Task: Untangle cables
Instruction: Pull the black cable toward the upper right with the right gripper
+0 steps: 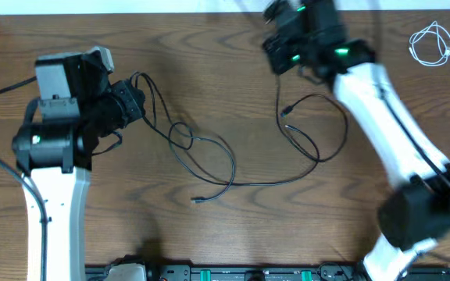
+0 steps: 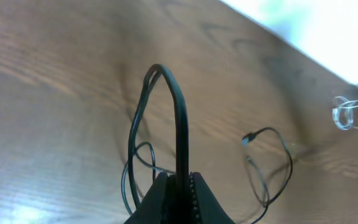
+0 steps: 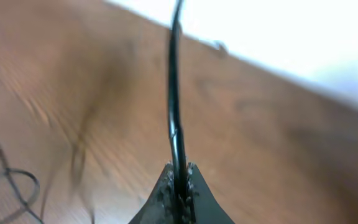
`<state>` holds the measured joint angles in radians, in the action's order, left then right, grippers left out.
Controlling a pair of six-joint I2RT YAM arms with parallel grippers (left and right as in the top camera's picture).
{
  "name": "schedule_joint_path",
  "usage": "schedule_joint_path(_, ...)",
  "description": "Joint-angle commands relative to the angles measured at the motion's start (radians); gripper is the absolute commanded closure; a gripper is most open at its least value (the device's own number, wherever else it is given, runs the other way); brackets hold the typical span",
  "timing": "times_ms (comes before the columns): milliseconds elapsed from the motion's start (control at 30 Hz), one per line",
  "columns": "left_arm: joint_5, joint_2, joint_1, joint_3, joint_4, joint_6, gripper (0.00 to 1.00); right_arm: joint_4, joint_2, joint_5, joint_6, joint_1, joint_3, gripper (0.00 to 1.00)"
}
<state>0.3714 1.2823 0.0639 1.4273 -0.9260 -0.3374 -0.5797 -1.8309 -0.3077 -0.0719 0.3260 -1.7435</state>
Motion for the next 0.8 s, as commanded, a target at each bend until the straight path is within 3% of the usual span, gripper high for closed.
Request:
schedule_joint_path(0, -0.026, 0.057, 0.005, -0.001, -0.021, 0.003, 0.92, -0.004, 0.116, 0.073, 0.064, -0.047, -0.011, 0.99)
schedule_joint_path(433, -0.026, 0.239, 0.005, -0.001, -0.023, 0.009, 0.92, 0.057, 0.415, 0.043, 0.260, -0.327, -0.011, 0.99)
schedule_joint_path(767, -0.061, 0.327, 0.005, -0.002, -0.023, 0.029, 0.93, 0.347, 0.483, 0.028, 0.539, -0.468, -0.012, 0.99)
